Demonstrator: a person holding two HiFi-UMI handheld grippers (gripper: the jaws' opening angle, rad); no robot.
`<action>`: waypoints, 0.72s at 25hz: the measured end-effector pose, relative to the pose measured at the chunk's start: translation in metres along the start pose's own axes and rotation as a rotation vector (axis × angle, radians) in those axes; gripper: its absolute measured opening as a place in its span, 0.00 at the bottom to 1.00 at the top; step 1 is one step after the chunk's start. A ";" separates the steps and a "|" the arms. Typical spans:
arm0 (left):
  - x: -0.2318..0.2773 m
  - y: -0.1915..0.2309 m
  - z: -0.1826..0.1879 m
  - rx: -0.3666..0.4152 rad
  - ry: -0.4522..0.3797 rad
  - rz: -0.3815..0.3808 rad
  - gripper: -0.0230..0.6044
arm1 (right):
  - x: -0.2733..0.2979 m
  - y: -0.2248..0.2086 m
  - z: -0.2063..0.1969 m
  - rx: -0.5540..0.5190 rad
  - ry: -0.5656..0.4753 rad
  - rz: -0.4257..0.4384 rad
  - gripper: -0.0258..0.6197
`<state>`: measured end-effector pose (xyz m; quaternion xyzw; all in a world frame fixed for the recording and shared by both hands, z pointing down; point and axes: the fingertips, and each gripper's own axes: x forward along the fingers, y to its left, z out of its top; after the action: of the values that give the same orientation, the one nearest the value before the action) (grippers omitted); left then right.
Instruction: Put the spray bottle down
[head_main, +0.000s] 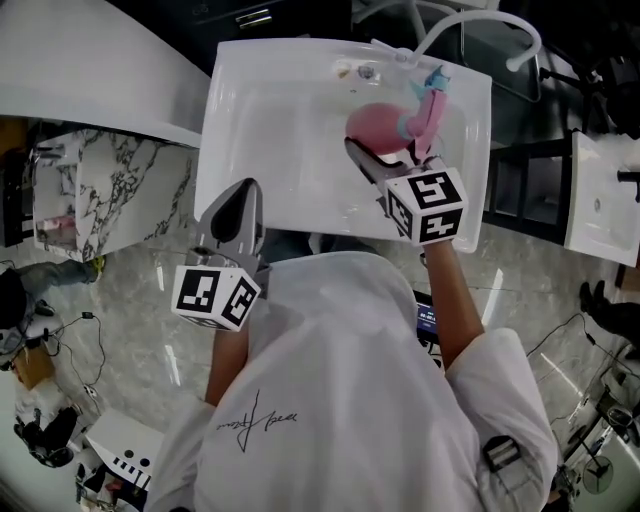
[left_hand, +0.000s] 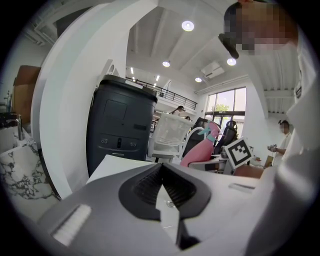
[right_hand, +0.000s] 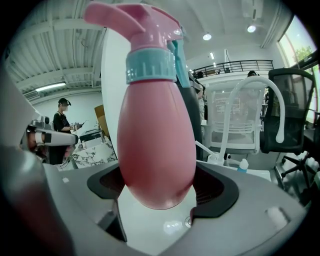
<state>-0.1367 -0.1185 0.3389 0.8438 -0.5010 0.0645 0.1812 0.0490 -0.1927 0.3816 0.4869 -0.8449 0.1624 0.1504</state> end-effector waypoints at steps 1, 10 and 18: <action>0.001 0.000 -0.001 -0.001 0.004 -0.004 0.08 | 0.003 0.001 0.000 -0.002 0.000 0.000 0.66; 0.006 0.016 0.002 0.009 0.011 0.003 0.08 | 0.023 0.003 0.006 -0.001 0.009 0.005 0.66; 0.010 0.024 0.002 -0.002 0.022 0.015 0.08 | 0.043 0.000 0.007 -0.003 0.033 0.012 0.66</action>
<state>-0.1528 -0.1380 0.3455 0.8390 -0.5053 0.0747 0.1874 0.0273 -0.2287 0.3927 0.4787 -0.8455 0.1702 0.1641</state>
